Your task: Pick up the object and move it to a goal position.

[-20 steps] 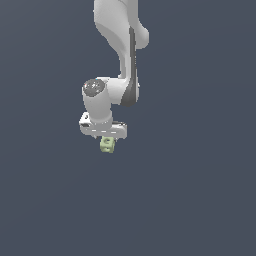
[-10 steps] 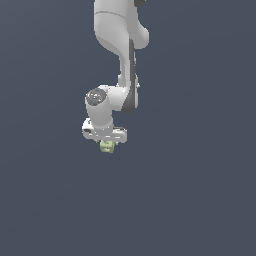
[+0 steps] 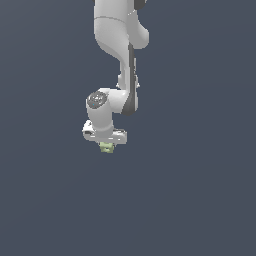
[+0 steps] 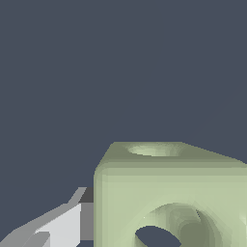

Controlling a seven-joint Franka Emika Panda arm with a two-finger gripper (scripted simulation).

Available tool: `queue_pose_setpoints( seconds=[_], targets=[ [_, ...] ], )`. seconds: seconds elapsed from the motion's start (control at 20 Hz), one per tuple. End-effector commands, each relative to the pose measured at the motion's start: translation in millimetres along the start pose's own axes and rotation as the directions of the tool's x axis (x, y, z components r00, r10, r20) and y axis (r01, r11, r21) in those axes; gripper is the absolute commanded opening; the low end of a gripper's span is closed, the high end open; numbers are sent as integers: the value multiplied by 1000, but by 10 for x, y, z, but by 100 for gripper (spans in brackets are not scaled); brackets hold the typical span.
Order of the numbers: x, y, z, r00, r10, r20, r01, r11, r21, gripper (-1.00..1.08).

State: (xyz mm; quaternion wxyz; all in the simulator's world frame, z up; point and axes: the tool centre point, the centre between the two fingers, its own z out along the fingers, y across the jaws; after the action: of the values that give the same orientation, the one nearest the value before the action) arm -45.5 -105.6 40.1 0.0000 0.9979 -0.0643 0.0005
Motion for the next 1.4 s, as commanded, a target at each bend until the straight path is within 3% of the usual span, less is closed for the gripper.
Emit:
queue_pose_setpoints(
  seconds=[0.0,0.35,0.65,0.9,1.35],
  targets=[
    [-5,2,10,1000,0,1,0,1000,0,-100],
    [1,-11,-9,1000,0,0,0,1000,0,-100],
    [36,-223,-129,1000,0,0,0,1000,0,-100],
    [99,-594,-341,1000,1,0,-1,1000,-1,-100],
    [272,-1545,-885,1000,1,0,-1,1000,-1,-100]
  ],
)
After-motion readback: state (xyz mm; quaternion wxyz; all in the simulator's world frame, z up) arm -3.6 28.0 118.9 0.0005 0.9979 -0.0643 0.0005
